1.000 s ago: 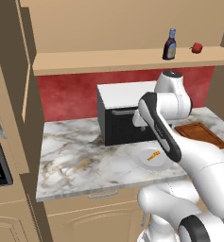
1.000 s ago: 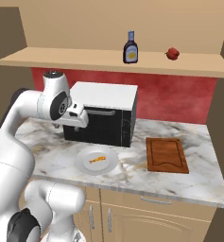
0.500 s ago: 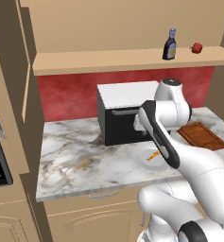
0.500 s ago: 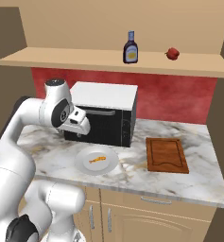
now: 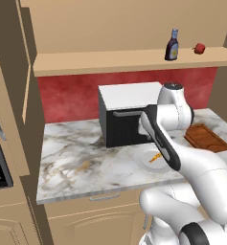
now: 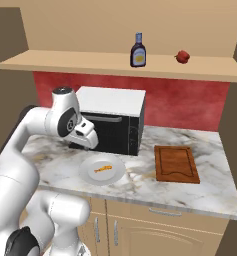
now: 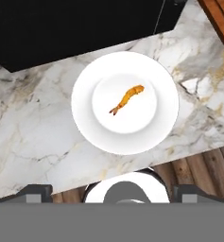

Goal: Pick the shrimp from the plate and place it on the cutting board. Then pick the condiment bottle from the cabinet and place it next to the cutting board.

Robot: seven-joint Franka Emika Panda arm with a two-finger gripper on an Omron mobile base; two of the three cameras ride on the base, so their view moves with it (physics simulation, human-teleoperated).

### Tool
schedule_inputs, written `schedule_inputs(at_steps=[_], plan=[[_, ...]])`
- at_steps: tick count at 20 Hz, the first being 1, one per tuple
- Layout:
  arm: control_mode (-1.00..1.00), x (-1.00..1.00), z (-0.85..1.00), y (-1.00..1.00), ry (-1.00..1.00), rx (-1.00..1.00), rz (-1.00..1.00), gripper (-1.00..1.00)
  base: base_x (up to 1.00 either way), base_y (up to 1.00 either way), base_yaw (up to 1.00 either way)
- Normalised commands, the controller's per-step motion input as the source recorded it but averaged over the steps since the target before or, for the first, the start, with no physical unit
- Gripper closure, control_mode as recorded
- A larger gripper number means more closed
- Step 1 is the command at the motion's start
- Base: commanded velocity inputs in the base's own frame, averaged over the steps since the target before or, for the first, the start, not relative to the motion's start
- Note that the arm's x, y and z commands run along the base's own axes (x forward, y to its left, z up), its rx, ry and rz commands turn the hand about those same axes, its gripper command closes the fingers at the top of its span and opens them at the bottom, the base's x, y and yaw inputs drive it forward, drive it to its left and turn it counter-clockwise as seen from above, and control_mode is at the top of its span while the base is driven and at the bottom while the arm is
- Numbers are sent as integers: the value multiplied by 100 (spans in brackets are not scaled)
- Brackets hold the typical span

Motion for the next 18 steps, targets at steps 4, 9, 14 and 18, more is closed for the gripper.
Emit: schedule_inputs(at_steps=[4,9,14,18], plan=[[-100,0,-14,-7,7,0,-13,-100,0,0,0],[-100,0,-16,-4,3,0,-11,-100,0,0,0],[-100,0,-14,0,1,1,-9,-100,0,0,0],[-100,0,-24,-2,0,1,-7,-100,0,0,0]])
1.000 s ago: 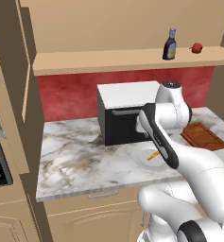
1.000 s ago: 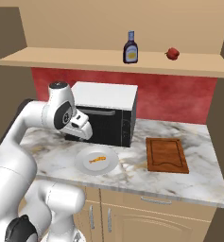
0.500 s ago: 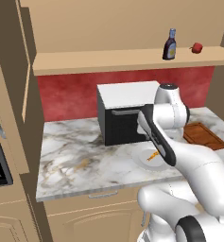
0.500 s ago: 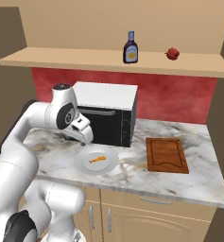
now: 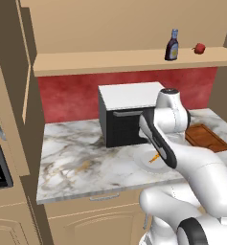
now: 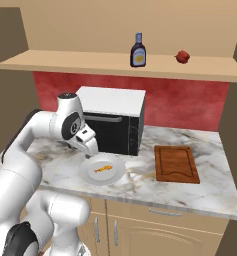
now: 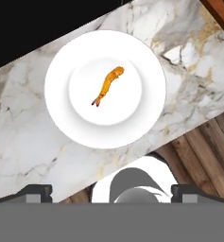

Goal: Pick the shrimp from the plate and place it on the cutting board. Then pick the condiment bottle from the cabinet and place it next to the cutting board.

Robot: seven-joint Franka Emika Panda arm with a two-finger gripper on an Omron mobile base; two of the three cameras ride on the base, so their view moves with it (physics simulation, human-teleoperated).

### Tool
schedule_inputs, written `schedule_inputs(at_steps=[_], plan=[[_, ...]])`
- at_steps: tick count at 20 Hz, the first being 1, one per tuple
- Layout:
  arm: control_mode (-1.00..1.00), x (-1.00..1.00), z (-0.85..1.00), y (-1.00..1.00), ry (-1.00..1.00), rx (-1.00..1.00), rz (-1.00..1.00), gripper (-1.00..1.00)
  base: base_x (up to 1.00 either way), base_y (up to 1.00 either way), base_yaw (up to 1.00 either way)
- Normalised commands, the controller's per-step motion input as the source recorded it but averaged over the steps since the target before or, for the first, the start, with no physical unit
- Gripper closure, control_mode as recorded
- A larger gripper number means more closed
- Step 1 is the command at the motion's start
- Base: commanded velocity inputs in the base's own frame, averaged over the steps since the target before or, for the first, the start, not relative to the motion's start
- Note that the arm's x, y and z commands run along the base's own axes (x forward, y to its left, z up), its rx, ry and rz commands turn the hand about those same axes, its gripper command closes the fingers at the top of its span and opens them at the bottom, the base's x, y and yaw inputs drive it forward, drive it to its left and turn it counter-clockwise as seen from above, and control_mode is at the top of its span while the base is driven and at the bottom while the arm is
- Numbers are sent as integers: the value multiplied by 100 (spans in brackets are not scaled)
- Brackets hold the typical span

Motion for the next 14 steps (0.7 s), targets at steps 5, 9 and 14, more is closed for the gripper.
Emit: schedule_inputs(at_steps=[5,9,14], plan=[[-100,0,-27,-8,0,1,-5,-100,0,0,0],[-100,0,-26,-14,0,1,-3,-100,0,0,0],[-100,2,-22,-11,0,1,-1,-100,0,0,0]])
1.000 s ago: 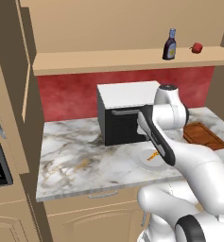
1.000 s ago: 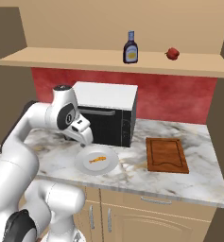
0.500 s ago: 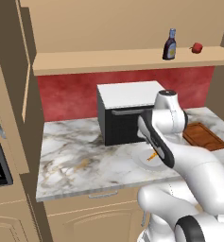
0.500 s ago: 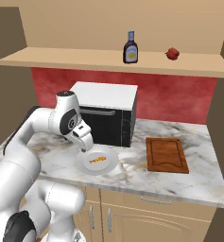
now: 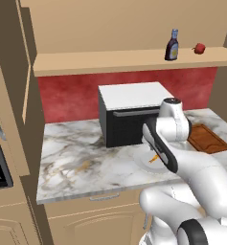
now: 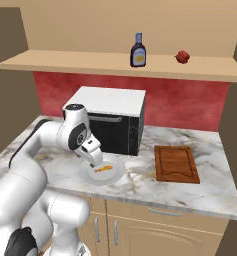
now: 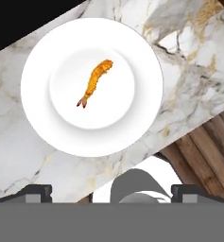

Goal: Pick the shrimp from the plate and place it on the cutting board. Then pick the condiment bottle from the cabinet and place it next to the cutting board.

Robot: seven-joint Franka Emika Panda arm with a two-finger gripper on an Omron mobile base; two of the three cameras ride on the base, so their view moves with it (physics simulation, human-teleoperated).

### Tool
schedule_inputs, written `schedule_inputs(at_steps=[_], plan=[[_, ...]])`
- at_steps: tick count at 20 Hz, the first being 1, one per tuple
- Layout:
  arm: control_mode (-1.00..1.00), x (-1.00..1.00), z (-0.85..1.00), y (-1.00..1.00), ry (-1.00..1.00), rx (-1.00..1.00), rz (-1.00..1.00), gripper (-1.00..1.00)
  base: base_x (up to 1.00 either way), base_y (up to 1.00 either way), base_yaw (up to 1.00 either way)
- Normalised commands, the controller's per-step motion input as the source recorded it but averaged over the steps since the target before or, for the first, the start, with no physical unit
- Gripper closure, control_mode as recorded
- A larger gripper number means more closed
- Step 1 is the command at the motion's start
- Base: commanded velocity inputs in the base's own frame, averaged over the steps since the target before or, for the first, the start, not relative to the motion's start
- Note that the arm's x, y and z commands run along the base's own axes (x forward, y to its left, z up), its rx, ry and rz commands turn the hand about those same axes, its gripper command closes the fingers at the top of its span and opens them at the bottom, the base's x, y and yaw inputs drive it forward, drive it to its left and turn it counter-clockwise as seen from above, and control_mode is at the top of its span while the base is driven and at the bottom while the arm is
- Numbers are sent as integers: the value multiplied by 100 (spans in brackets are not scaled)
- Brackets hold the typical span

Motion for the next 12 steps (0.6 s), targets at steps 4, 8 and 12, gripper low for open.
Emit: schedule_inputs(at_steps=[4,8,12], plan=[[-100,5,-18,-1,0,0,0,-100,0,0,0],[-100,12,-18,0,0,2,0,-100,0,0,0],[-100,22,-18,-5,-2,2,0,-100,0,0,0]])
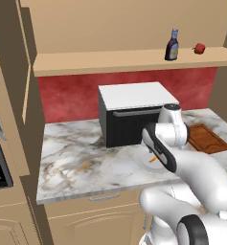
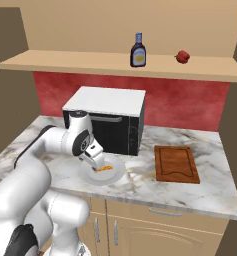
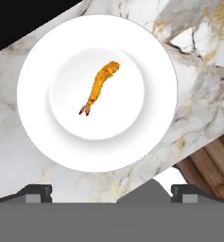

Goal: Pick the shrimp from the plate and place it on the cutting board. Then pick the condiment bottle from the cabinet and place it next to the cutting board.

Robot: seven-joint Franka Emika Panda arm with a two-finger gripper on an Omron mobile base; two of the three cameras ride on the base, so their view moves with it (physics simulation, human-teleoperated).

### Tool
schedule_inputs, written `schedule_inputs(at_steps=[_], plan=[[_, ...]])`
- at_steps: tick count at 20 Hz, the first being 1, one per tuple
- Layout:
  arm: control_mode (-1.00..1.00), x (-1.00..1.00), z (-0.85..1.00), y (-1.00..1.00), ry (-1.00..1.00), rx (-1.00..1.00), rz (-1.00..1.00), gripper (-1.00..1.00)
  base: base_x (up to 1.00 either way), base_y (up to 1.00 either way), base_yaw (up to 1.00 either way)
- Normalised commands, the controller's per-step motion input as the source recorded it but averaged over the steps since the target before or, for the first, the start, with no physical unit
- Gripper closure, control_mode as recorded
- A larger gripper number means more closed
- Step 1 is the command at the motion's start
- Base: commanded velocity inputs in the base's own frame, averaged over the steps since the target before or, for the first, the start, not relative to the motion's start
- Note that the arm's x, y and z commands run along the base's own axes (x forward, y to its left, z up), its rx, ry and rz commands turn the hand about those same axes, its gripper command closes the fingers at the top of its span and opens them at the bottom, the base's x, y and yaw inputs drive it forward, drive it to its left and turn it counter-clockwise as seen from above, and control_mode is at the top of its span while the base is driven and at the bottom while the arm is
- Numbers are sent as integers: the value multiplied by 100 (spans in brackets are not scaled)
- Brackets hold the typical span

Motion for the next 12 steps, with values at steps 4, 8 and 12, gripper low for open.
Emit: schedule_inputs(at_steps=[4,8,12], plan=[[-100,23,-14,-6,-1,2,0,-100,0,0,0],[-100,21,-11,-9,0,0,0,-100,0,0,0],[-100,18,-9,-12,0,0,0,-100,0,0,0]])
